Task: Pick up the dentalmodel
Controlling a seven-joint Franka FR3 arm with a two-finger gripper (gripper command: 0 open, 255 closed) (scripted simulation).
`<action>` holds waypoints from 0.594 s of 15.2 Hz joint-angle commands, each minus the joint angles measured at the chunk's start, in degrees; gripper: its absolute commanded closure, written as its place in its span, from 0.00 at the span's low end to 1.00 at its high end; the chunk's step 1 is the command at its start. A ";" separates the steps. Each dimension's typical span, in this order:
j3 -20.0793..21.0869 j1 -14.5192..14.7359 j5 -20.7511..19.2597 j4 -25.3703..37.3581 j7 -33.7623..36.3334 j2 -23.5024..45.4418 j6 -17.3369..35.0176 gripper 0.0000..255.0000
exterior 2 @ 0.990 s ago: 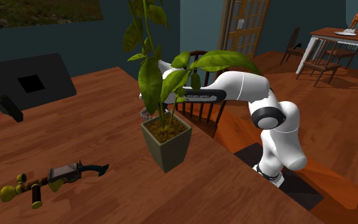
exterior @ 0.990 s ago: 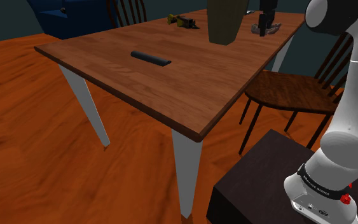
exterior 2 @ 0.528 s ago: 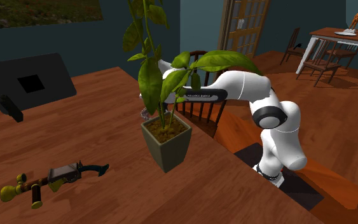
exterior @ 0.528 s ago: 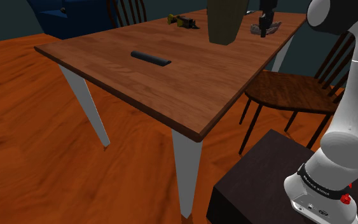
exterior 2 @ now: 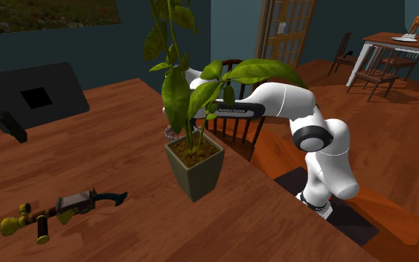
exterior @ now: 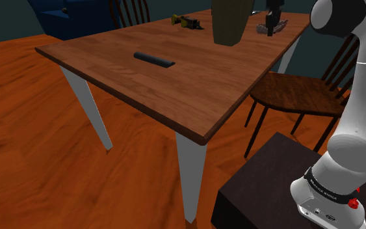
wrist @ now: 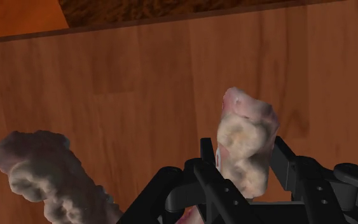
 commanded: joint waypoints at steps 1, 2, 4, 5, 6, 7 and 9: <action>-0.02 -0.44 0.32 2.86 -0.33 0.89 -2.03 1.00; -0.04 -0.72 0.53 4.48 -0.53 1.43 -3.11 1.00; -0.06 -1.39 0.99 8.02 -0.95 2.68 -5.39 1.00; -0.06 -1.79 1.27 9.97 -1.17 3.41 -6.62 1.00; -0.05 -2.24 1.57 12.08 -1.40 4.22 -7.91 1.00; -0.04 -2.75 1.92 14.40 -1.64 5.14 -9.30 1.00; 0.05 -4.08 2.78 19.94 -2.14 7.46 -12.47 1.00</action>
